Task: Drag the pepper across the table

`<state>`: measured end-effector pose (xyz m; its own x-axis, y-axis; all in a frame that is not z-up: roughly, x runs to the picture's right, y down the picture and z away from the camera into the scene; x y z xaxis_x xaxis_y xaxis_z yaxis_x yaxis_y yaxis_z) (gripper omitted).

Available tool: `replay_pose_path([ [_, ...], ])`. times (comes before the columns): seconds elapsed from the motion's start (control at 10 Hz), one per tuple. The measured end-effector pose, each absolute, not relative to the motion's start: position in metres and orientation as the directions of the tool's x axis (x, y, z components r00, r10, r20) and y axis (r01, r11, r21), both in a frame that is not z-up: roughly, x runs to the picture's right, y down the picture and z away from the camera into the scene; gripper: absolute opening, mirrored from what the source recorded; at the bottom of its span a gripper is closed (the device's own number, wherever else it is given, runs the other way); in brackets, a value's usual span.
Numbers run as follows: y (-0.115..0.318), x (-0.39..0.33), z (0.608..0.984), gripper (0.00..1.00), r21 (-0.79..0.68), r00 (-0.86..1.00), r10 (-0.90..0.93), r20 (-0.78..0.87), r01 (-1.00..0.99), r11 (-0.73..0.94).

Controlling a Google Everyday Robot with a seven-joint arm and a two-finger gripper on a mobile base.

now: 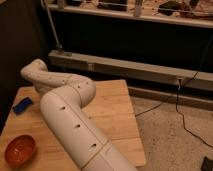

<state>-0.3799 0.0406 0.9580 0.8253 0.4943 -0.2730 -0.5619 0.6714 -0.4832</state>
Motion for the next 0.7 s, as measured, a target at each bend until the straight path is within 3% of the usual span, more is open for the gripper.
replay_pose_path([
  [0.7,0.04,-0.36,0.961,0.46,-0.46,0.83,0.474,-0.294,-0.558,0.691],
])
